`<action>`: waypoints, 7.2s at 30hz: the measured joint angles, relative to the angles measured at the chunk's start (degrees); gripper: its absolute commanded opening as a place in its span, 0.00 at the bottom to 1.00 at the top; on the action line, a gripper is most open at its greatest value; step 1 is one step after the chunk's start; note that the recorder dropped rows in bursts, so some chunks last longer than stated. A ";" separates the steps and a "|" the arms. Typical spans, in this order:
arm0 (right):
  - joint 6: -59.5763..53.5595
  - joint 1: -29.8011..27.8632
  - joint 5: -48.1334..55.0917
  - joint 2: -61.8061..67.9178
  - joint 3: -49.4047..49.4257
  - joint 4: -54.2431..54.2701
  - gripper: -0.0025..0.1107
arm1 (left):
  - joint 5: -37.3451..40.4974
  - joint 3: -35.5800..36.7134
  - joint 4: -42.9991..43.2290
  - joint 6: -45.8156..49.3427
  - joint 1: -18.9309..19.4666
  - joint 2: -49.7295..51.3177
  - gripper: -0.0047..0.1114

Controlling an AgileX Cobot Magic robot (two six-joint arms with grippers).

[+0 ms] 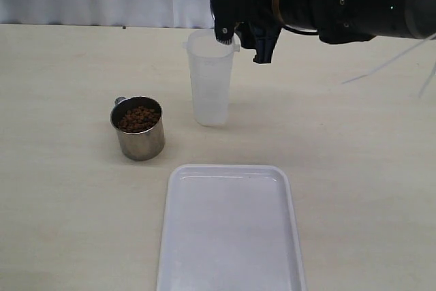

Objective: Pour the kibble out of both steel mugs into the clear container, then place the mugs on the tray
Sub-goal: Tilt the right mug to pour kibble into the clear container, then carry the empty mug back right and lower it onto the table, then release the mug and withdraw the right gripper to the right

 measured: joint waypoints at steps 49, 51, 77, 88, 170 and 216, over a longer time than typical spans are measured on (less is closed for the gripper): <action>-22.05 0.90 0.00 1.88 -2.83 0.00 0.06 | 0.00 0.00 0.00 0.00 0.00 0.00 0.04; -23.78 1.42 -0.10 1.88 -3.09 0.00 0.06 | 0.00 0.00 0.00 0.00 0.00 0.00 0.04; -37.48 1.42 0.02 1.88 -3.08 0.00 0.06 | 0.00 0.00 0.00 0.00 0.00 0.00 0.04; -38.58 1.76 0.13 1.88 -3.11 0.00 0.06 | 0.00 0.00 0.00 0.00 0.00 0.00 0.04; -4.02 -28.42 -47.49 -1.13 16.05 32.93 0.06 | 0.00 0.00 0.00 0.00 0.00 0.00 0.04; 41.24 -45.23 -27.04 -67.25 66.82 27.85 0.06 | 0.00 0.00 0.00 0.00 0.00 0.00 0.04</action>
